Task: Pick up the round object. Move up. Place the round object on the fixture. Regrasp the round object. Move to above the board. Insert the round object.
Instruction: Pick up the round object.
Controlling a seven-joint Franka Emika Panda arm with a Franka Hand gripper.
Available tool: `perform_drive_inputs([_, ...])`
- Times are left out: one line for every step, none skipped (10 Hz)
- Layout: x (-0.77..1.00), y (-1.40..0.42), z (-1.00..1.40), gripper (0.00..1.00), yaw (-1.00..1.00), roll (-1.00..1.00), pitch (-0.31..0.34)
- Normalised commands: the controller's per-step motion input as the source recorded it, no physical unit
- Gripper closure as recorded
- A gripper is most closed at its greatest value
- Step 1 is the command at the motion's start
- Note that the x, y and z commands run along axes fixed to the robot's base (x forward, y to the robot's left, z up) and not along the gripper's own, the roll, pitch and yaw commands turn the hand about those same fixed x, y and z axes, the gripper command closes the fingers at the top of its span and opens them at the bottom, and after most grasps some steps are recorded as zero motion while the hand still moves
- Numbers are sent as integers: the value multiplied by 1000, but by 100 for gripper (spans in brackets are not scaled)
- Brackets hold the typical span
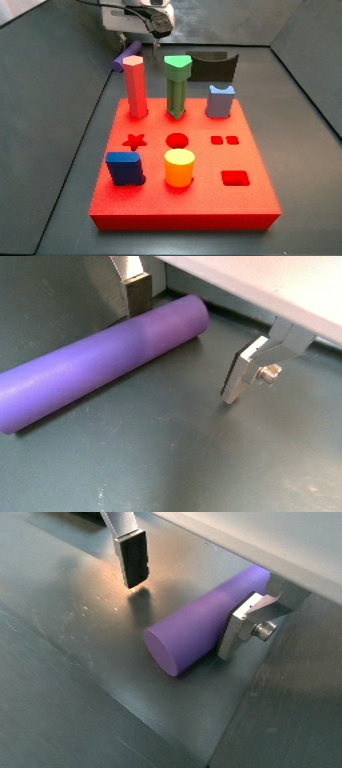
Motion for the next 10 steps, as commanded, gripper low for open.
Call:
perform_drive_inputs([-11,3,-226,0,0,-109,-254])
perform_drive_inputs([-6,29,-120,0,0,-56,-144])
perform_drive_inputs([0,66,-103,0,-120,-10,-69])
perform_drive_inputs([0,0,0,0,0,0,0])
perform_drive_inputs([0,0,0,100,0,0,0])
perform_drive_inputs([0,0,0,100,0,0,0])
perform_drive_inputs([0,0,0,100,0,0,0])
perform_drive_inputs([0,0,0,100,0,0,0])
perform_drive_inputs([0,0,0,100,0,0,0])
perform_drive_inputs([0,0,0,100,0,0,0])
